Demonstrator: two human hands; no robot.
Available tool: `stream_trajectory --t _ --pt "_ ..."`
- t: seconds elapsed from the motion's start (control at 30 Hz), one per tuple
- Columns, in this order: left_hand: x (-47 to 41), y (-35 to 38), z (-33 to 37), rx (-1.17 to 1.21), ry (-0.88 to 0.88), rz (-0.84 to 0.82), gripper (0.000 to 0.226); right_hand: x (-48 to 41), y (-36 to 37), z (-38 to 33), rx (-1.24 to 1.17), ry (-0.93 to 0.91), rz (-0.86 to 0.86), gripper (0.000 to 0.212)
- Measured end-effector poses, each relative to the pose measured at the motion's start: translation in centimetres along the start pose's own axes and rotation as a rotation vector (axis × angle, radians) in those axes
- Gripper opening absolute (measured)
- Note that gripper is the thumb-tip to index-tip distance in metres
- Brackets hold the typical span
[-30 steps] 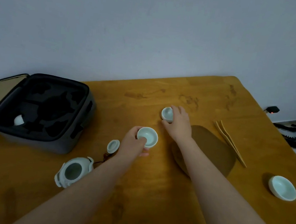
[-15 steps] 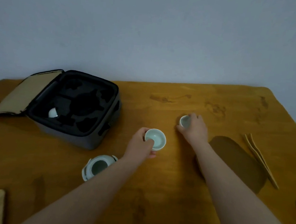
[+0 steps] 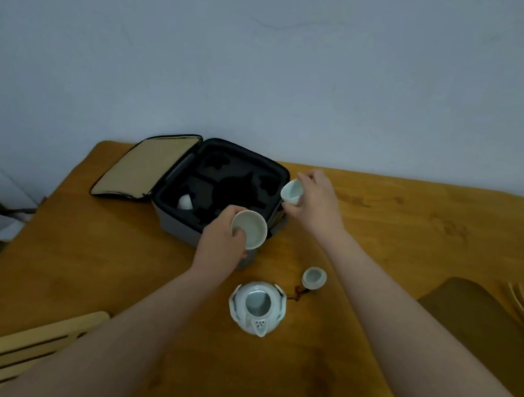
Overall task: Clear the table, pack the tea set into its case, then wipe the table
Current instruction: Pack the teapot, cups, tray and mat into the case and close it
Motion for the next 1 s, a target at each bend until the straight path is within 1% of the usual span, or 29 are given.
stream_trajectory --t 0.07,0.1,0.17,0.2,0.27,0.37,0.4,0.47,0.53,0.6,0.7,0.8,0.87,1.0 --pt "-0.6 -2.7 -1.1 -0.009 0.004 0.050 0.028 -0.9 1.0 -2.2 -0.005 -0.020 -0.085 0.063" --pt "-0.9 -3.9 -1.9 0.002 -0.012 0.075 0.029 -0.9 1.6 -3.3 -0.010 -0.025 -0.138 0.059" --pt "-1.2 -6.1 -3.8 0.035 -0.079 0.115 0.032 -0.4 3.1 -5.1 0.016 -0.044 -0.246 0.036" --pt "-1.4 -6.9 -4.8 0.054 -0.116 0.128 0.035 0.1 3.8 -5.9 0.027 -0.050 -0.299 0.032" --pt "-1.6 -8.0 -6.1 0.094 -0.159 0.137 0.035 0.9 4.9 -7.0 0.025 -0.071 -0.392 0.041" --pt "-1.9 -8.7 -6.7 0.138 -0.161 0.132 0.032 1.4 6.0 -8.5 -0.002 -0.081 -0.495 0.045" --pt "-2.0 -8.8 -6.7 0.150 -0.158 0.128 0.032 1.3 6.4 -8.8 0.021 -0.079 -0.512 0.046" --pt "-2.3 -8.9 -6.4 0.176 -0.148 0.123 0.032 1.0 7.1 -9.1 0.115 -0.066 -0.520 0.047" --pt "-2.6 -8.9 -5.9 0.197 -0.136 0.117 0.032 0.6 7.4 -9.1 0.149 -0.062 -0.511 0.039" --pt "-2.9 -8.9 -5.7 0.224 -0.134 0.114 0.033 0.3 7.4 -8.7 0.077 -0.047 -0.481 0.033" --pt "-3.1 -8.7 -5.8 0.272 -0.139 0.106 0.033 0.1 7.1 -8.0 -0.019 -0.048 -0.383 0.027" --pt "-3.2 -8.3 -6.0 0.321 -0.154 0.100 0.033 0.2 7.1 -7.2 -0.083 -0.008 -0.301 0.027" --pt "-3.3 -8.0 -6.0 0.343 -0.167 0.098 0.033 0.7 7.3 -6.9 -0.098 0.030 -0.302 0.027" --pt "-3.7 -7.3 -6.1 0.385 -0.198 0.088 0.033 1.4 8.2 -7.1 0.095 0.045 -0.324 0.016"
Point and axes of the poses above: each hand's wrist, its own x-axis away from the middle knuckle, its own y-axis out of the palm, z = x × y, the point moved 9 cm from there along -x, towards the middle knuckle, and after that the axes turned 2 degrees about -x, right-handed, at the moved point
